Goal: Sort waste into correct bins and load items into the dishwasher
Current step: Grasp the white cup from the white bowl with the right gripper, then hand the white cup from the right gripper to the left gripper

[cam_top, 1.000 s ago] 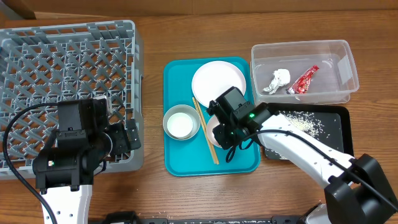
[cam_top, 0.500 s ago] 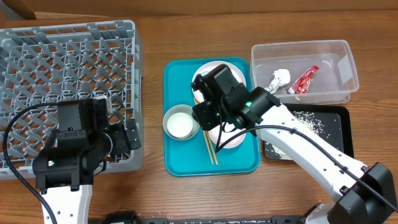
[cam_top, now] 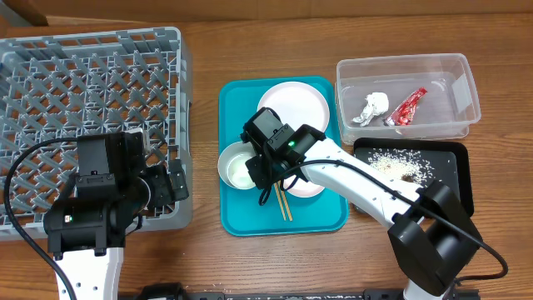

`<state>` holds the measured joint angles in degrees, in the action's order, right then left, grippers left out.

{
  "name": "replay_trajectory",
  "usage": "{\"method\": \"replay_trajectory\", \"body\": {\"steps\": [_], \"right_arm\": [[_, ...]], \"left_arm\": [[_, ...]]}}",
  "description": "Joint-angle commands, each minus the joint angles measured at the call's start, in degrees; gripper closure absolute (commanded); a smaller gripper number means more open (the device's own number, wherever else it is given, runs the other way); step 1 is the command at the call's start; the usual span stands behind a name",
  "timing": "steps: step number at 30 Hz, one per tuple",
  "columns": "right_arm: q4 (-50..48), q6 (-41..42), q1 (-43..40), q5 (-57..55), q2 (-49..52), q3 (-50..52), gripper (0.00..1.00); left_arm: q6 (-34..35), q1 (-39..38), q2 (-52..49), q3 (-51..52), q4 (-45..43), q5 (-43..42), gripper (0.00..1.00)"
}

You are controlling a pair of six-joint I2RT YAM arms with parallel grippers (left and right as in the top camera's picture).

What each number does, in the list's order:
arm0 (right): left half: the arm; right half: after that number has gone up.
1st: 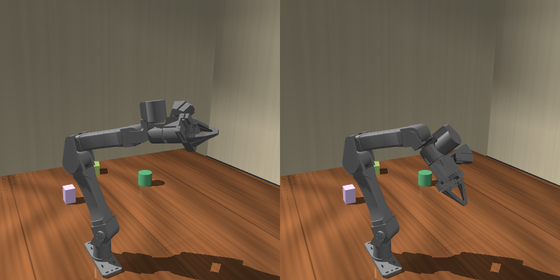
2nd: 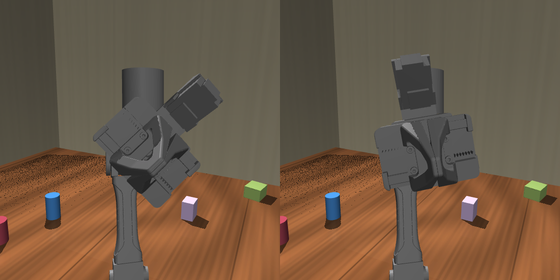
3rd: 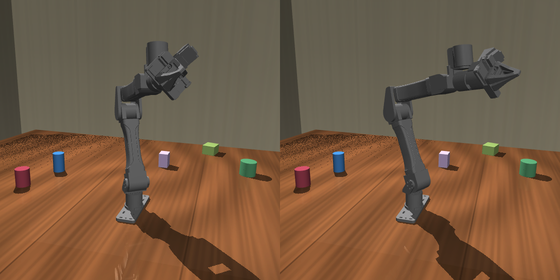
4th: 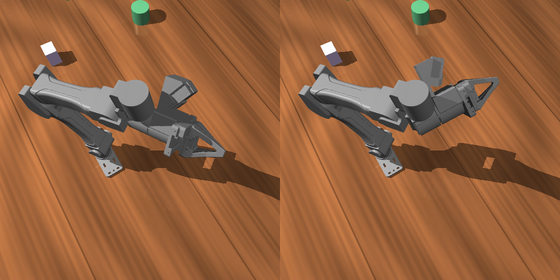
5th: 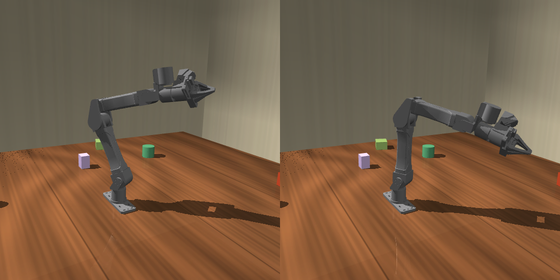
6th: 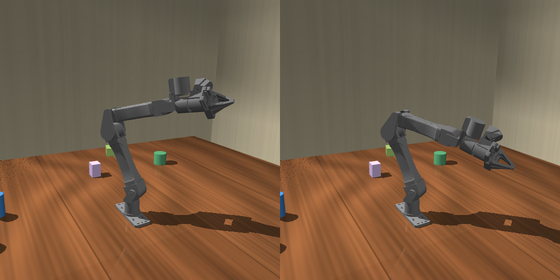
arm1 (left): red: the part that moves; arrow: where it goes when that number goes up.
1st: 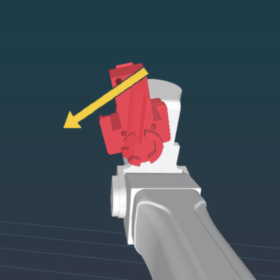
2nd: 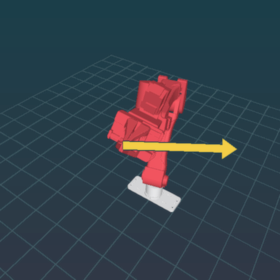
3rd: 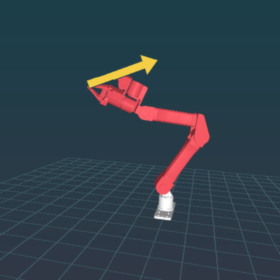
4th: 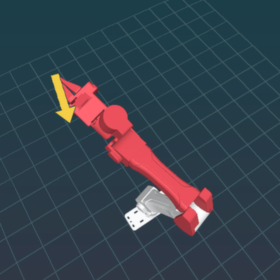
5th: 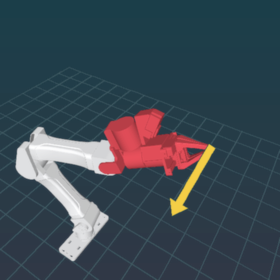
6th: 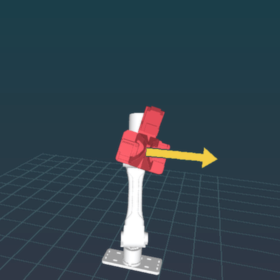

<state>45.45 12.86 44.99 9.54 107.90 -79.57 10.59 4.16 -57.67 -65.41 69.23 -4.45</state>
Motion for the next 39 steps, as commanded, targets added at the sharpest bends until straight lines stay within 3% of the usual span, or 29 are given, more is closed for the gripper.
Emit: {"method": "replay_trajectory", "body": {"steps": [1,3,11,15,22,26,33,39], "right_arm": [[0.17,1.11,-0.39,-4.15,-0.66,-1.49,0.91],[1.44,1.11,-0.87,-5.14,-1.03,-2.91,0.96],[5.49,5.01,-7.37,-5.29,-8.46,-10.03,0.96],[6.56,5.38,-16.52,7.8,-14.95,-10.03,0.96],[10.99,-0.39,-26.91,37.42,-15.1,-9.64,0.96],[11.72,-3.39,-30.08,51.23,-15.1,-9.64,0.96],[11.72,-4.37,-29.86,62.34,-15.1,-9.64,0.96],[11.76,-4.37,-28.24,68.17,-15.1,-9.64,0.96]], "left_arm": [[-0.26,0.33,-0.09,-1.18,-0.07,-0.02,0.0],[-0.26,0.33,-0.09,-1.18,-0.04,-0.02,0.0],[-0.26,0.33,-0.11,-1.03,-1.05,-2.19,0.0],[-0.87,0.31,-2.27,-0.33,-4.55,-15.13,0.0],[-13.7,0.31,-7.78,-0.33,-12.81,-46.01,0.0],[-15.8,0.31,-10.97,-0.33,-18.69,-57.92,0.0],[-15.76,-2.29,-14.25,-0.33,-29.59,-70.79,0.0],[-15.76,-7.69,-14.86,-0.33,-37.29,-71.63,0.0]]}}
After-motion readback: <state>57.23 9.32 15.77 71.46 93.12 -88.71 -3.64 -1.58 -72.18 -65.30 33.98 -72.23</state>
